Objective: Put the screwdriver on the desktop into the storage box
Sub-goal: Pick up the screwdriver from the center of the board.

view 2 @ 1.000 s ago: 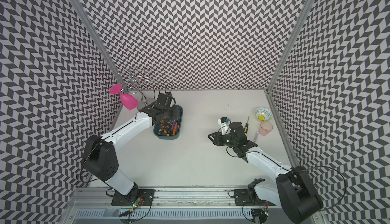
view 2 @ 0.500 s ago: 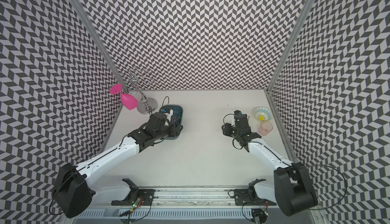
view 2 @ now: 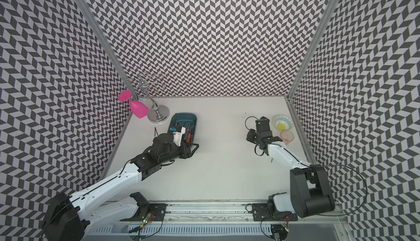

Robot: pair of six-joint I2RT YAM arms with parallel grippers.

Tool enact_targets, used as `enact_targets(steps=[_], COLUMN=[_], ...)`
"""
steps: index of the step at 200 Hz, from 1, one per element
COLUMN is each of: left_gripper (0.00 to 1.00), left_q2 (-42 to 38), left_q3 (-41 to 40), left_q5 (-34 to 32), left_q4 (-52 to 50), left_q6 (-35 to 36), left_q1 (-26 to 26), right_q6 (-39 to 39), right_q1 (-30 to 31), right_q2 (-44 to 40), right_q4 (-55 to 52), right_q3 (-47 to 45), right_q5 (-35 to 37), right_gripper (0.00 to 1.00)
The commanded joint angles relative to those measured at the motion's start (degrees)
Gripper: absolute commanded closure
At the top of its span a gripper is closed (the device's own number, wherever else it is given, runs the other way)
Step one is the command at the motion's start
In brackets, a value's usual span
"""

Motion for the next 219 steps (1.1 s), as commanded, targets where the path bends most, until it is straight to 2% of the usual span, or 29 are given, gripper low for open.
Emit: enact_targets(steps=[1,48,94,143,199,219], left_gripper=[0.42,0.42,0.42,0.42,0.42,0.42], left_q2=[-0.2,1.7,2.6,2.9,3.1,3.2], left_q3=[-0.7,-0.2,-0.7,-1.1,-1.5,-1.6], left_q5=[3.3,4.1,4.4,3.9,3.6,3.3], left_q4=[5.2,6.2,6.7,6.7,6.4,6.5], left_q6=[-0.4,0.2,0.0,0.1,0.2,0.3], left_q1=[-1.2,-3.4,-4.7,-4.8,-4.8,-4.7], right_q6=[0.1,0.2,-0.1,-0.3,-0.6,-0.7], right_q1=[-2.1,-6.2,-7.5,-7.9,-7.9,-8.0], right_q2=[1.9,6.4,10.3,14.9,18.1,18.2], right_q4=[-0.1,-1.1,-2.6,-2.1,-0.4,0.2], right_q3=[1.8,4.0,6.3,7.1,5.9,5.2], right_q5=[3.0,5.9,12.0,13.7,12.0,10.7], right_gripper=[0.60,0.58,0.58,0.59,0.67,0.75])
